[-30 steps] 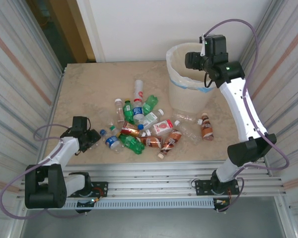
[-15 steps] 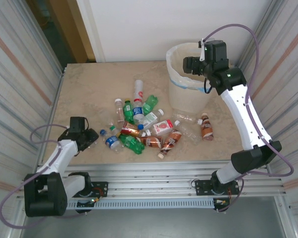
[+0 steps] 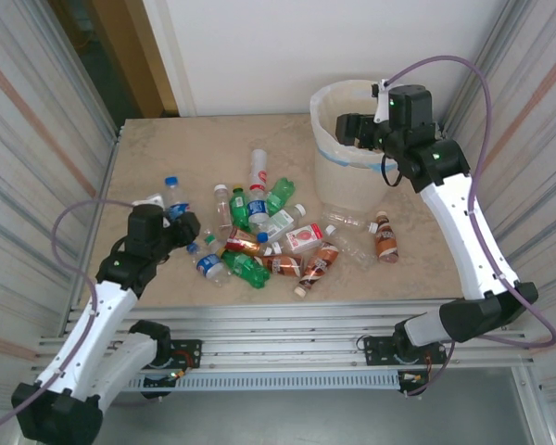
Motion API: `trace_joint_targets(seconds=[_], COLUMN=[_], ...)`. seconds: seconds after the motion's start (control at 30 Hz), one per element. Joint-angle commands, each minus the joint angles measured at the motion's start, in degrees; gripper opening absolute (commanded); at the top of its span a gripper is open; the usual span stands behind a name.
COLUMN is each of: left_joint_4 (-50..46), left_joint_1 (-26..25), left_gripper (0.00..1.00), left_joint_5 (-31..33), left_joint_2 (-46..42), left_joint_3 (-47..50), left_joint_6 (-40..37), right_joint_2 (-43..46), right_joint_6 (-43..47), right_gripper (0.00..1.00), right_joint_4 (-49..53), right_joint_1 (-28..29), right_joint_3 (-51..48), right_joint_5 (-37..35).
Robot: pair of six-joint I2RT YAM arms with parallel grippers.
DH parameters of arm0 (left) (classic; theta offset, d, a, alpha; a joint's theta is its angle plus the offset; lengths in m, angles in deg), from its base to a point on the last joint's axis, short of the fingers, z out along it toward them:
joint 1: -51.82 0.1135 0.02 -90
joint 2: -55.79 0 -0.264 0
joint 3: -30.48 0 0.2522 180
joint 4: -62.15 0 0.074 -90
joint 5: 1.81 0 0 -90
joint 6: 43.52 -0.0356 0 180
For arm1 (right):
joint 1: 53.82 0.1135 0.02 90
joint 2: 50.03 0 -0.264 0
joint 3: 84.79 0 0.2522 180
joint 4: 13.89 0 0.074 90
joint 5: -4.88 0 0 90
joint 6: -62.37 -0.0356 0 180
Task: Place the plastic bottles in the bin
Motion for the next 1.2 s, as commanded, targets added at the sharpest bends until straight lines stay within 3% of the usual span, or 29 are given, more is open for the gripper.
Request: trace_joint_targets(seconds=[0.0,0.23,0.37,0.67,1.17], left_joint_4=[8.39,24.23,29.29,35.2,35.19], left_joint_1=[-5.89,-17.68,-21.25,-22.82,-23.33], left_gripper=[0.31,0.31,0.3,0.3,0.31], left_joint_5=[0.77,-1.18,-3.43,-8.27,-9.38], left_joint_2=[1.61,9.42,14.87,21.82,23.1], left_joint_3=[-3.26,-7.88,-10.9,-14.74,-15.52], left_joint_6=[-5.97,-14.76,-16.93,-15.95,-16.3], right_joint_2=[1.9,0.58,-1.08,-7.2,-12.91], right_joint_6=[-4.45,-7.91,-9.47,-13.91,-15.74], right_gripper=[0.9,0.89,0.88,0.8,0.56], right_joint_4=[-2.13,-3.07,-4.07,-9.81,-14.04], right_joint_1=[0.53,0.92,2.8,7.61,9.95], right_joint_3=[-0.92,0.48,1.25,2.33,3.73], right_joint_5=[8.79,21.68,26.19,36.39,40.73])
